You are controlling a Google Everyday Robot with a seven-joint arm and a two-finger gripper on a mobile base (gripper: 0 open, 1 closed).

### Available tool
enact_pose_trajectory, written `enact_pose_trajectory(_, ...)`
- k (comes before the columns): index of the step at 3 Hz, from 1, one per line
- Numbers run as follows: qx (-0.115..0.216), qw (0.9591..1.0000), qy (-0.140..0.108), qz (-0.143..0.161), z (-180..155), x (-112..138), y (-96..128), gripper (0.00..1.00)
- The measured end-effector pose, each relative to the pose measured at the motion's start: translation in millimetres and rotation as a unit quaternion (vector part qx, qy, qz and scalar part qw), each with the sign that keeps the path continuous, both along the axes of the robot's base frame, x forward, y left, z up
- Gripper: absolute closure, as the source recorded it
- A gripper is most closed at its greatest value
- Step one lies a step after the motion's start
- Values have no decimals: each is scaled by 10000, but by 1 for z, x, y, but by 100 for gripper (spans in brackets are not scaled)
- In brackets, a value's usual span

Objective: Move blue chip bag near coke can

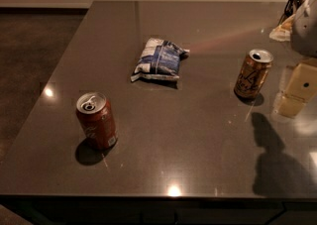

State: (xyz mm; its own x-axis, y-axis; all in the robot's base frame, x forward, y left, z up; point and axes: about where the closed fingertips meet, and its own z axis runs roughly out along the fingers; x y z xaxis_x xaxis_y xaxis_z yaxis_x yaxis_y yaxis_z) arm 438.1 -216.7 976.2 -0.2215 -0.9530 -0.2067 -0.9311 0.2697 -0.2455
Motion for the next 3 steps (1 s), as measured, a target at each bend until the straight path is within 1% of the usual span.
enact_pose_trajectory(1,1,10000,-1,0,0,0,0,0)
enact_pose_trajectory(2,216,9997,-47,116,-2,16,16,0)
enact_pose_trajectory(3,434,9985,-143,294,-6,44,40,0)
